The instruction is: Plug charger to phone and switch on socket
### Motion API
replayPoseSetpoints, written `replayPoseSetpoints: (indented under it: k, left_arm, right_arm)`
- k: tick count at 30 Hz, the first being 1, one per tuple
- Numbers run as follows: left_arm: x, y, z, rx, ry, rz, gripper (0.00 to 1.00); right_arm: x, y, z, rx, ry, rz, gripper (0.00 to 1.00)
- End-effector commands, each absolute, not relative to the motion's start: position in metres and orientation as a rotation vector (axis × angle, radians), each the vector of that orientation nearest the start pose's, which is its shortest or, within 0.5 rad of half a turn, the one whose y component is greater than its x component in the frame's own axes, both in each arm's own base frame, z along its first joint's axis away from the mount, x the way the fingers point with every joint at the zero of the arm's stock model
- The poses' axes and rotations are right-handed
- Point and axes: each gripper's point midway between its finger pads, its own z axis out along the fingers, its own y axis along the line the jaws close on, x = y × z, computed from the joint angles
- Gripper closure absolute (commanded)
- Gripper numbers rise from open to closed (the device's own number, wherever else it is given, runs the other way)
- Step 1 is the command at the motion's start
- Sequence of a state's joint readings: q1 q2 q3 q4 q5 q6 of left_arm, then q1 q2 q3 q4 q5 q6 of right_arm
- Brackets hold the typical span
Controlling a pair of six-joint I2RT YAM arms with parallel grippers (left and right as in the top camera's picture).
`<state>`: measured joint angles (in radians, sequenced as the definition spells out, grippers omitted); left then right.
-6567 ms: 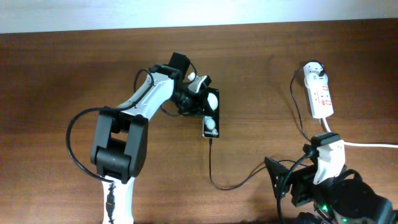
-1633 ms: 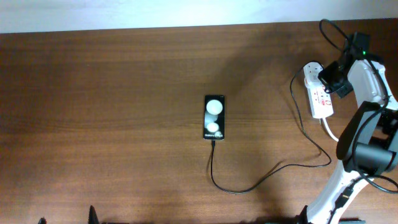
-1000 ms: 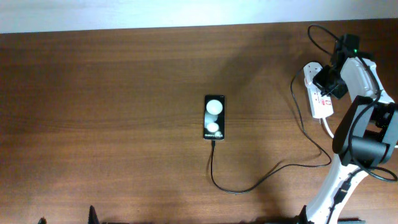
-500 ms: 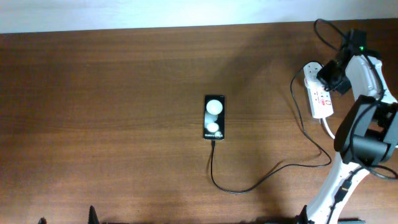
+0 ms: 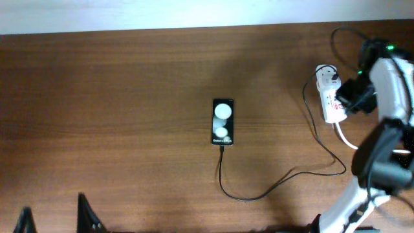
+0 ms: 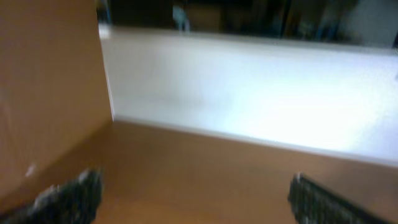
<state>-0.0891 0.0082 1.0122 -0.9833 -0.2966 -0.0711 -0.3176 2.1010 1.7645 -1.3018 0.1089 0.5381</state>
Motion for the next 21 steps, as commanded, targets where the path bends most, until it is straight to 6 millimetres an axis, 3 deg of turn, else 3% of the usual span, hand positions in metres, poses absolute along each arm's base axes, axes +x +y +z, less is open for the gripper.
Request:
replayPoseSetpoints:
  k: [1, 3, 6, 7, 11, 14, 21]
  left_arm:
    - [0.13, 0.041, 0.358, -0.24, 1.435, 0.09, 0.01]
    - [0.155, 0.038, 0.338, -0.239, 1.444, 0.092, 0.01]
    - [0.189, 0.034, 0.291, -0.225, 1.508, 0.096, 0.01]
    - [0.2, 0.026, 0.278, -0.194, 1.517, 0.068, 0.01]
    - [0.216, 0.017, 0.251, -0.154, 1.545, 0.034, 0.01]
    - [0.225, 0.015, 0.223, -0.147, 1.598, 0.038, 0.01]
    - [0.236, -0.003, 0.191, -0.068, 1.633, -0.04, 0.01]
  right_arm:
    - [0.333, -0.142, 0.184, 1.245, 2.692, -0.233, 0.96]
    - [0.316, -0.135, 0.215, 1.227, 2.642, -0.207, 0.96]
    - [0.279, -0.116, 0.262, 1.193, 2.563, -0.133, 0.96]
    - [0.258, -0.108, 0.281, 1.179, 2.526, -0.122, 0.96]
    - [0.203, -0.09, 0.322, 1.134, 2.401, -0.096, 0.96]
    - [0.152, -0.073, 0.349, 1.086, 2.272, -0.071, 0.96]
    - [0.089, -0.049, 0.378, 0.984, 2.041, -0.012, 0.96]
